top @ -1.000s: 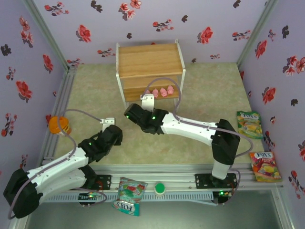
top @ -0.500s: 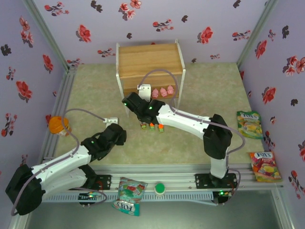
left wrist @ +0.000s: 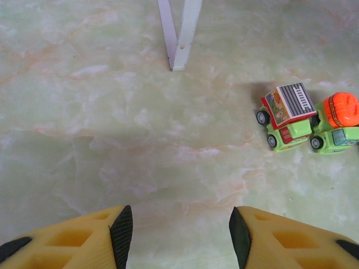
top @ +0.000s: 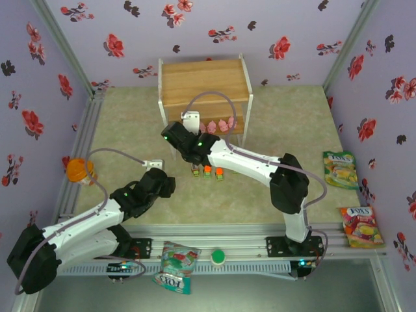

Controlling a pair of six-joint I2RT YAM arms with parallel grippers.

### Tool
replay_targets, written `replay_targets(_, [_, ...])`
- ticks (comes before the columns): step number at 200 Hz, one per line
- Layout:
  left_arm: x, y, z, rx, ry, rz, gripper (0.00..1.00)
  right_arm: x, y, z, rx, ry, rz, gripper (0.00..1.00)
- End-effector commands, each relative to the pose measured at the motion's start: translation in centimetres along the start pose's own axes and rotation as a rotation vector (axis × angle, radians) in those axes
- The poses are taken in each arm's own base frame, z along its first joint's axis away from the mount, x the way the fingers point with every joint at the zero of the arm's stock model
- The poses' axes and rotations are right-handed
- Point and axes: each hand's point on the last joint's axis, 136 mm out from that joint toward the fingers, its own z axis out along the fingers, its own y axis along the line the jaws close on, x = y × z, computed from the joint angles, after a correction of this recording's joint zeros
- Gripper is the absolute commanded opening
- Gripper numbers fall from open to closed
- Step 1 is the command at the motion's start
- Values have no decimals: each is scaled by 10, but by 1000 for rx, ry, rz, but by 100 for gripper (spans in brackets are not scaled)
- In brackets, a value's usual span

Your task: Place and organize the plastic toys onto the shelf

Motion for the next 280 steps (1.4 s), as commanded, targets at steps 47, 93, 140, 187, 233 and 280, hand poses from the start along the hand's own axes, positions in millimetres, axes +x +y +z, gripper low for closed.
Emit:
replay_targets(47, [-3,1,-2,9,-17,17,54,-10,1,15,26,-33,-5,29])
replay_targets(93, [-3,2,-2,4,-18,17,54,-9,-2,19,45,-45,-6,29])
replay_targets(140, [-3,1,-2,5,-19,18,54,-13,-3,19,57,-69,-9,29])
replay_targets(187, [-2,3,-2,2,-15,18,54,-11,-5,26,72,-64,-15,31])
replay_targets(233, [-2,2,-2,2,-16,20,54,-5,-6,31,80,-52,-19,32])
replay_targets(280, [-2,2,-2,0,-15,21,54,-2,-5,34,69,-44,-13,34])
